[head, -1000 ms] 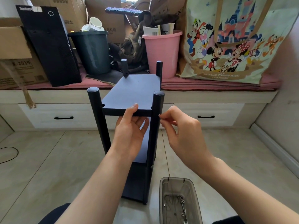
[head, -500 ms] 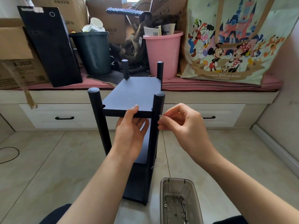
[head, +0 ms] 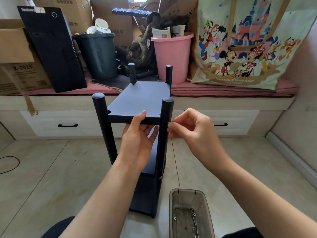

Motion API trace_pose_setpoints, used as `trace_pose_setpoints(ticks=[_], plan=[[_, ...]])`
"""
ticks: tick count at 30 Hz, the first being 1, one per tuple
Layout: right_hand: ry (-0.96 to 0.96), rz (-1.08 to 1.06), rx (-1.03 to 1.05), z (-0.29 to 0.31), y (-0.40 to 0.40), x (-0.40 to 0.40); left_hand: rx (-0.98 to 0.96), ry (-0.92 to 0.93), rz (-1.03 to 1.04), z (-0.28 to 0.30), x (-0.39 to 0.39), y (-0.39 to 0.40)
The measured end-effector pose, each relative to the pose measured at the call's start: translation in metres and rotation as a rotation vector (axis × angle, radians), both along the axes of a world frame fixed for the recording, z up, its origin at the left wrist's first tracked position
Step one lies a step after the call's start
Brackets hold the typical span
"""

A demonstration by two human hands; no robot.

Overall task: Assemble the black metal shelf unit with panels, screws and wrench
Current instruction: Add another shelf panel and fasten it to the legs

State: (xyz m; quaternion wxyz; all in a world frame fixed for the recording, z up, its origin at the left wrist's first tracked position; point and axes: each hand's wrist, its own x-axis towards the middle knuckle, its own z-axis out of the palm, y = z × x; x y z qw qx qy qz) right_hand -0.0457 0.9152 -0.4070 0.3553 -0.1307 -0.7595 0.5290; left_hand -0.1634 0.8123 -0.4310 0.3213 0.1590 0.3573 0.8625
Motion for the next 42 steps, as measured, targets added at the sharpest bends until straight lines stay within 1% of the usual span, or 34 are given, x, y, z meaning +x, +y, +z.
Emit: trace_pose_setpoints(ticks=[2, 3, 6, 7, 11, 17, 20, 23, 27, 29, 31, 36, 42], plan=[[-0.008, 0.007, 0.009, 0.002, 0.002, 0.002, 0.008, -0.009, -0.002, 0.000, 0.000, 0.000], [-0.019, -0.014, 0.077, 0.001, 0.002, 0.003, 0.012, -0.013, -0.004, 0.000, 0.001, 0.000], [-0.052, -0.126, 0.422, 0.001, 0.000, 0.002, 0.023, -0.022, -0.010, 0.000, 0.001, 0.000], [-0.046, -0.139, 0.450, 0.001, -0.001, 0.000, 0.023, -0.021, -0.008, 0.000, 0.001, 0.000], [-0.038, -0.078, 0.218, 0.002, 0.002, -0.002, 0.007, -0.006, -0.005, 0.001, 0.001, 0.000], [-0.067, -0.124, 0.187, 0.003, 0.002, -0.005, 0.006, -0.009, -0.005, 0.001, 0.002, 0.000], [-0.171, -0.108, 0.016, 0.006, 0.011, -0.005, -0.004, -0.023, -0.008, 0.002, 0.002, -0.001], [-0.240, 0.067, -0.207, 0.008, 0.022, -0.007, -0.014, -0.029, -0.026, 0.002, 0.002, -0.003], [-0.227, 0.411, -0.379, 0.009, 0.037, -0.014, -0.022, -0.017, -0.051, 0.003, 0.000, -0.006], [-0.254, 0.489, -0.397, 0.009, 0.042, -0.018, -0.030, -0.008, -0.063, 0.003, -0.001, -0.008], [-0.279, 0.507, -0.407, 0.009, 0.046, -0.023, -0.043, 0.001, -0.073, 0.002, -0.003, -0.011], [-0.262, 0.600, -0.441, 0.008, 0.049, -0.030, -0.063, 0.018, -0.097, 0.002, -0.008, -0.019], [-0.222, 0.525, -0.299, 0.004, 0.041, -0.032, -0.115, 0.058, -0.092, 0.006, -0.014, -0.030]])
